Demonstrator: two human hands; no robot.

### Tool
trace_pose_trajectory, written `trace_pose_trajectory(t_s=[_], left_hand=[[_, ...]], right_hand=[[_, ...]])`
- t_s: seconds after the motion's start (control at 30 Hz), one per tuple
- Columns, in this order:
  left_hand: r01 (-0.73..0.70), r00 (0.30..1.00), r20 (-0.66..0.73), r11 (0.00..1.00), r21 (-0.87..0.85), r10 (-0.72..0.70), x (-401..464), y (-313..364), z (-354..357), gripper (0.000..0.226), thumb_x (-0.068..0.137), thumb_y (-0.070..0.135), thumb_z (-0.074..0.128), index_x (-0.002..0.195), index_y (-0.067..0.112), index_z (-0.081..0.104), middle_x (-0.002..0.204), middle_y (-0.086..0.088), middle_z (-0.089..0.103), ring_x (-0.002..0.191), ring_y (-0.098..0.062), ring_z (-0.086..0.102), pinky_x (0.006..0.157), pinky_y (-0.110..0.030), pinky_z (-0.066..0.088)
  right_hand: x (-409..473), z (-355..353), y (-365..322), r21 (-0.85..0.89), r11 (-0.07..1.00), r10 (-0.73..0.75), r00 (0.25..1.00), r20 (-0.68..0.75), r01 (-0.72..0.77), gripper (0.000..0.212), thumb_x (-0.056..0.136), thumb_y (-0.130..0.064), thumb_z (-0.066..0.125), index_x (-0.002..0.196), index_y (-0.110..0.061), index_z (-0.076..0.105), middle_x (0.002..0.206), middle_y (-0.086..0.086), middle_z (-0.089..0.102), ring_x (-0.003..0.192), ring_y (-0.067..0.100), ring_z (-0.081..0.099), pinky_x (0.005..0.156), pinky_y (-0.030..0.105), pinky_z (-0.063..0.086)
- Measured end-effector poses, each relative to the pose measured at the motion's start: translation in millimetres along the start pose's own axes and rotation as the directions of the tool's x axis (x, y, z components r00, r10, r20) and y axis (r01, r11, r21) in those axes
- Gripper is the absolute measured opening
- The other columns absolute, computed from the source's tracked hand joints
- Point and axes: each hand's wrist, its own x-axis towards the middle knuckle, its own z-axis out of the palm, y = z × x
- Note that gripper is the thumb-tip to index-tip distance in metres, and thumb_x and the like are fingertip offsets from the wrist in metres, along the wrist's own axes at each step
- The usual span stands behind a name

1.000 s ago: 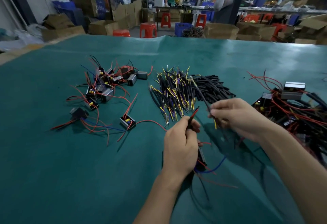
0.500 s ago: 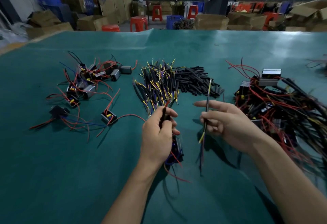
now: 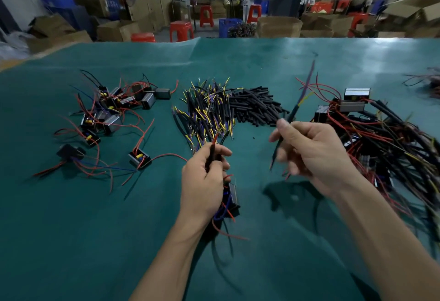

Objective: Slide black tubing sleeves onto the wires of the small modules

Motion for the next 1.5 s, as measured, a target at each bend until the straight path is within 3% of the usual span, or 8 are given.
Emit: trace_pose_trajectory(t_s=[0.1,0.17,0.27,0.33,0.43,0.6,1.0,1.5], left_hand=[[-0.027,0.999,0.019,1.0,0.006,0.027,0.1,-0.8,0.0,0.031,0.076,0.008,0.042,0.083,0.022,0.068,0.068,0.002,0.061,0.06,-0.014,0.052,0.055,-0.019,0.044],[-0.044,0.999,0.027,0.998,0.033,0.043,0.1,-1.7,-1.0,0.031,0.078,0.009,0.043,0.085,0.024,0.068,0.069,0.004,0.062,0.06,-0.014,0.052,0.056,-0.022,0.044],[-0.064,0.997,0.042,0.996,0.062,0.062,0.0,-2.8,-2.0,0.032,0.079,0.008,0.043,0.089,0.029,0.064,0.073,0.003,0.064,0.06,-0.015,0.052,0.059,-0.032,0.043],[-0.071,0.997,0.044,0.995,0.07,0.068,0.1,-2.7,-1.9,0.034,0.078,0.006,0.042,0.092,0.031,0.06,0.076,0.001,0.065,0.06,-0.016,0.051,0.061,-0.038,0.043],[-0.076,0.996,0.047,0.994,0.073,0.073,0.9,-2.9,-1.8,0.035,0.077,0.005,0.042,0.095,0.031,0.057,0.076,-0.002,0.065,0.058,-0.013,0.051,0.063,-0.037,0.041],[-0.087,0.995,0.054,0.992,0.092,0.083,1.3,-3.2,-1.5,0.038,0.078,0.004,0.042,0.096,0.033,0.057,0.076,0.0,0.065,0.055,-0.006,0.049,0.057,-0.025,0.037],[-0.066,0.993,0.102,0.996,0.052,0.061,-1.0,5.7,-0.7,0.042,0.078,0.006,0.042,0.094,0.04,0.062,0.076,0.001,0.066,0.053,-0.016,0.046,0.051,-0.028,0.043],[-0.039,0.994,0.103,0.998,0.057,0.033,-2.8,6.8,0.0,0.046,0.079,-0.003,0.041,0.095,0.035,0.061,0.083,-0.005,0.069,0.053,-0.006,0.048,0.05,-0.023,0.043]], right_hand=[[2.4,-5.8,4.2,-0.031,1.0,-0.003,0.997,0.074,0.005,0.042,0.086,-0.047,0.075,0.067,-0.009,0.071,0.046,0.0,0.037,0.039,0.01,0.026,0.039,0.017,0.022],[1.8,-5.5,5.3,-0.026,0.997,0.071,0.98,0.188,-0.068,0.038,0.086,-0.041,0.075,0.069,-0.008,0.073,0.048,-0.002,0.045,0.042,0.008,0.033,0.041,0.017,0.025],[-1.0,0.2,8.3,-0.072,0.984,0.177,0.928,0.328,-0.163,0.018,0.09,-0.022,0.068,0.097,-0.009,0.078,0.064,0.002,0.063,0.045,0.008,0.042,0.041,0.017,0.032],[-1.7,5.0,10.0,-0.125,0.977,0.206,0.909,0.362,-0.171,0.03,0.094,-0.007,0.065,0.122,-0.018,0.071,0.071,0.008,0.063,0.046,0.01,0.04,0.04,0.018,0.031],[-1.0,12.9,12.6,-0.133,0.977,0.201,0.928,0.315,-0.167,0.038,0.096,-0.002,0.061,0.124,-0.026,0.067,0.068,0.009,0.062,0.046,0.01,0.038,0.041,0.017,0.028],[0.3,25.2,20.0,-0.134,0.989,0.083,0.986,0.145,-0.063,0.03,0.108,-0.036,0.043,0.11,-0.023,0.07,0.053,0.004,0.054,0.042,0.009,0.035,0.04,0.015,0.028],[-0.5,34.9,34.0,-0.025,1.0,-0.011,1.0,0.024,0.011,0.022,0.098,0.0,0.06,0.108,-0.017,0.067,0.093,0.007,0.08,0.075,0.022,0.055,0.057,0.024,0.041],[0.2,37.1,34.9,-0.052,0.999,-0.021,0.995,-0.102,0.016,0.016,0.092,0.004,0.067,0.088,-0.012,0.064,0.08,0.0,0.077,0.071,0.011,0.066,0.054,0.023,0.05]])
